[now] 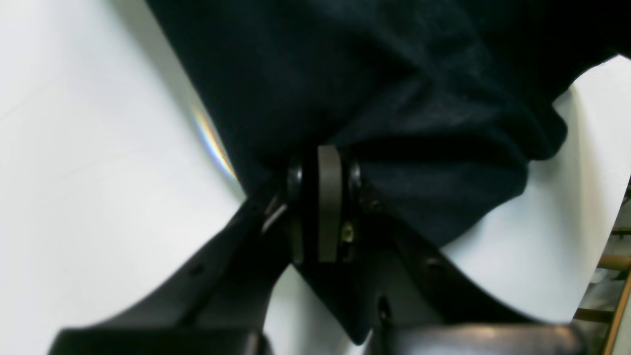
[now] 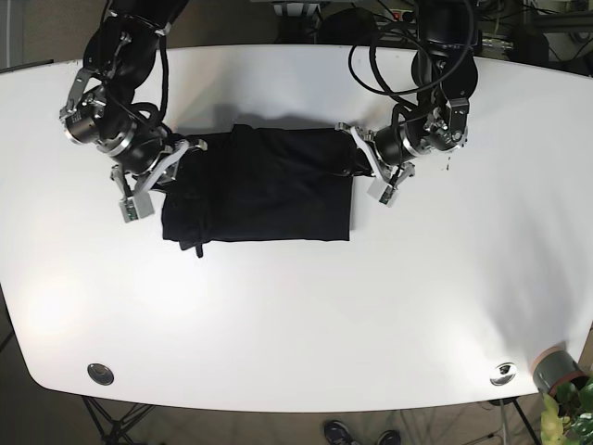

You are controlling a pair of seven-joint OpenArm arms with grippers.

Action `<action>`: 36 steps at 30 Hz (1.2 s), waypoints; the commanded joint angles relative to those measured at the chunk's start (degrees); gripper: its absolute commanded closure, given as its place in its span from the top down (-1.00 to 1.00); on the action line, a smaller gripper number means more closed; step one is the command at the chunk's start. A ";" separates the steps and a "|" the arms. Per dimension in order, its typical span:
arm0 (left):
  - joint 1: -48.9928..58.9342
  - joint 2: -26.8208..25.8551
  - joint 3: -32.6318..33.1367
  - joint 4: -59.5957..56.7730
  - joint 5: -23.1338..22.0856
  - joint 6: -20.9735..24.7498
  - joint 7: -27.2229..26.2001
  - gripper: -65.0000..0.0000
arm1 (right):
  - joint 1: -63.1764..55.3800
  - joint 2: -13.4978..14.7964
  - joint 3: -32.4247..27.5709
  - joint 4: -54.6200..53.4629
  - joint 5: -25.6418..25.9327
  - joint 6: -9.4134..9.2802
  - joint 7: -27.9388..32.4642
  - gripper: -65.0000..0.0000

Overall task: Fold the T-shirt properly
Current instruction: 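Fold the shirt bundle over again with the right gripper onto itself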

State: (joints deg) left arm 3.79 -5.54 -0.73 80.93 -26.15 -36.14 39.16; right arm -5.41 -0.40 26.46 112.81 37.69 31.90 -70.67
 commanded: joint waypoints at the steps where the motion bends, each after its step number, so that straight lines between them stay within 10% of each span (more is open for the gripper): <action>1: -0.58 -0.22 -0.10 0.53 0.00 -0.39 0.01 -0.95 | 1.59 -2.28 -3.91 0.55 1.47 0.32 1.97 -0.91; 29: -0.23 -0.39 -0.10 0.70 0.00 -0.74 0.10 -0.95 | 5.19 -6.32 -23.60 -9.39 -14.18 0.14 14.63 -0.89; 36: -0.32 -0.39 -0.10 0.70 0.00 -0.74 0.10 -0.95 | 5.98 -6.58 -27.56 -11.94 -18.31 0.06 17.00 -0.06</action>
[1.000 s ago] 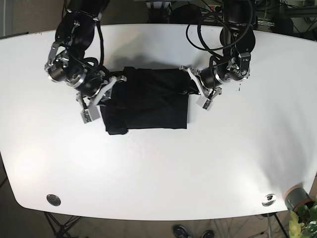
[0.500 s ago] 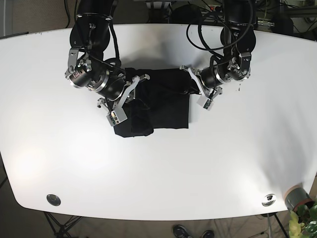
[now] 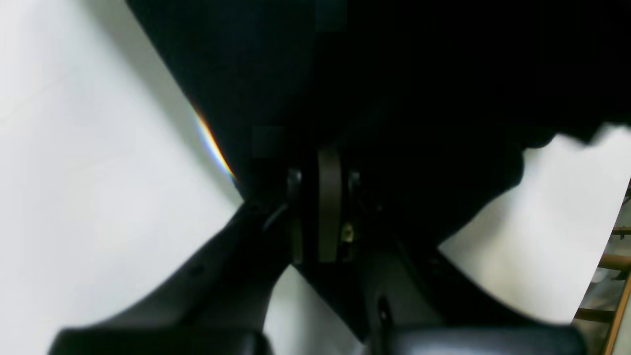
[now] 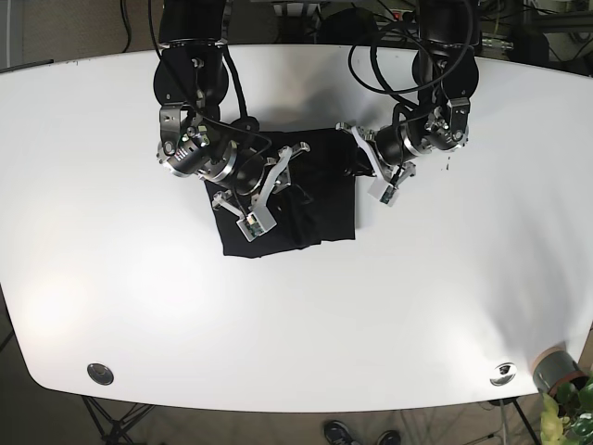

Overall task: Fold the T-shirt properly
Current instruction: 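Fold the shirt bundle over again with the right gripper onto itself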

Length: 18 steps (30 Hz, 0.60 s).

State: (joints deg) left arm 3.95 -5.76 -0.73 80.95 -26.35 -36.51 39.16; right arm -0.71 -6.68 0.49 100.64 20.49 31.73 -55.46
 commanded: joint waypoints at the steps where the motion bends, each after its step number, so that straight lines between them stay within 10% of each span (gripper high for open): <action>1: -0.47 -0.17 -0.10 0.68 0.19 -0.37 0.10 -0.95 | 1.28 -0.31 -2.29 0.15 -1.72 0.14 1.97 0.06; 6: -0.65 -0.17 -0.10 0.68 -0.07 -0.37 0.10 -0.95 | 2.07 -0.31 -4.58 0.50 -3.83 -3.81 3.02 0.48; 18: -0.74 0.00 -0.19 2.88 -0.33 -0.46 0.01 -0.95 | 0.40 2.59 -4.58 6.57 3.11 -4.69 2.85 0.37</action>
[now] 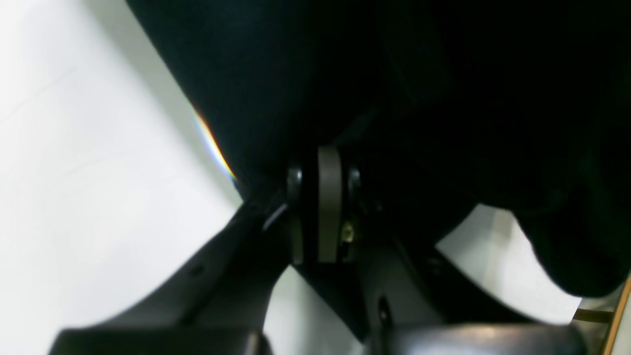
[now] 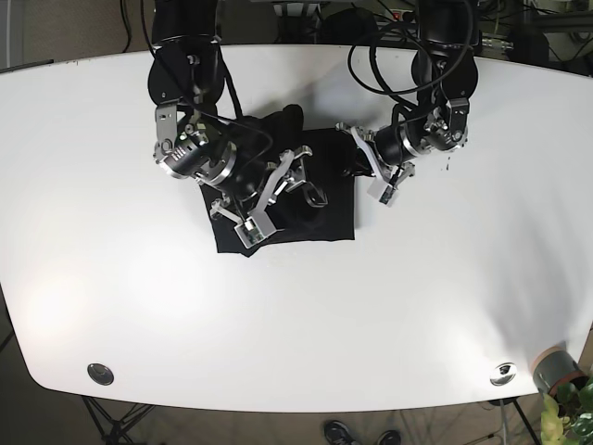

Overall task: Fold the T-shirt properly
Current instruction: 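Fold the shirt bundle over again with the right gripper onto itself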

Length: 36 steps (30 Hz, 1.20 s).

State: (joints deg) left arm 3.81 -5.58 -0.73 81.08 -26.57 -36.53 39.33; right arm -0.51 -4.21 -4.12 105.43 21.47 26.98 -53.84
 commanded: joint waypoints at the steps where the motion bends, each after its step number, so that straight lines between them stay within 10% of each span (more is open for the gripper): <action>1: -0.61 -0.17 -0.19 3.45 -0.11 -0.43 -0.08 -0.95 | -0.06 0.21 0.03 1.96 2.22 -0.04 1.23 0.37; 21: 3.35 -9.05 -0.45 10.39 0.50 -0.08 -0.08 -0.95 | -4.28 5.92 -6.21 5.56 1.78 -0.13 1.23 0.38; 36: 6.08 -10.28 -4.23 9.43 0.41 -0.17 -0.43 -0.95 | 0.03 1.70 -17.73 -1.47 -20.02 -0.13 7.21 0.37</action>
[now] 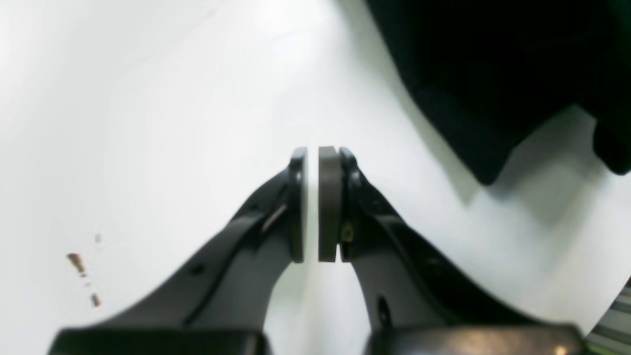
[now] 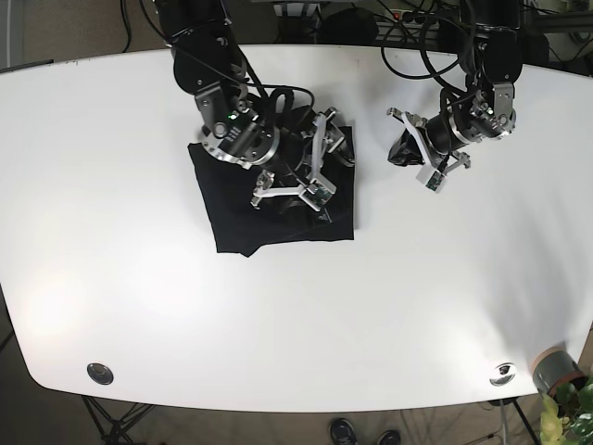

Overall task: Fold the T-shirt properly
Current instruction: 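Fold the shirt bundle over again with the right gripper onto itself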

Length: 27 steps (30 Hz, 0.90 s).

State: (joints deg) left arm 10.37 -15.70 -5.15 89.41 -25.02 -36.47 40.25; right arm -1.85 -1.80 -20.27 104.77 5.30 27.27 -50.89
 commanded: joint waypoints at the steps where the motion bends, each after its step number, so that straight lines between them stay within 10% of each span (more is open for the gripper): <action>1: -0.48 0.01 0.27 1.01 -1.14 -0.15 -1.35 -0.95 | 2.07 -0.97 -2.19 -1.43 -4.99 -0.41 5.05 0.37; 22: -0.74 8.45 4.14 1.19 6.86 -0.41 -1.44 -0.95 | 16.13 -3.78 -1.75 -21.12 -7.01 -0.41 7.95 0.36; 27: -0.83 8.80 4.22 1.19 6.86 -0.41 -1.52 -0.95 | 16.57 -3.34 -1.40 -23.06 -7.10 -0.41 9.44 0.02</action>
State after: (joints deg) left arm 9.96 -6.98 -0.84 89.62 -18.00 -36.73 39.33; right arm 13.26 -4.93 -21.82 81.71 -2.46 26.96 -44.05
